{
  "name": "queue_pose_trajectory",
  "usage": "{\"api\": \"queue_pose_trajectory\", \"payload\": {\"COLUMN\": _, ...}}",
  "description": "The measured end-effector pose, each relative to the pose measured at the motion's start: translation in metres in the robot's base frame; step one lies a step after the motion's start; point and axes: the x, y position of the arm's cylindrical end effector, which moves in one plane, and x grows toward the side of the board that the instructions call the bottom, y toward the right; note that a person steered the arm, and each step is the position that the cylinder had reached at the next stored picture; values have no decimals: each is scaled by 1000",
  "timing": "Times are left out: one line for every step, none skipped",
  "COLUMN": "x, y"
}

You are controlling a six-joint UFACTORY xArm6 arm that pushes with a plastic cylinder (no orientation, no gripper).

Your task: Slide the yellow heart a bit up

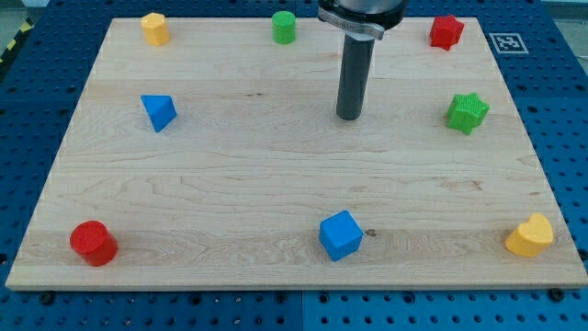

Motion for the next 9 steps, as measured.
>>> {"api": "queue_pose_trajectory", "payload": {"x": 0, "y": 1}}
{"api": "queue_pose_trajectory", "payload": {"x": 19, "y": 30}}
{"api": "queue_pose_trajectory", "payload": {"x": 41, "y": 66}}
{"api": "queue_pose_trajectory", "payload": {"x": 46, "y": 74}}
{"api": "queue_pose_trajectory", "payload": {"x": 62, "y": 122}}
{"api": "queue_pose_trajectory", "payload": {"x": 64, "y": 132}}
{"api": "queue_pose_trajectory", "payload": {"x": 72, "y": 150}}
{"api": "queue_pose_trajectory", "payload": {"x": 121, "y": 227}}
{"api": "queue_pose_trajectory", "payload": {"x": 173, "y": 273}}
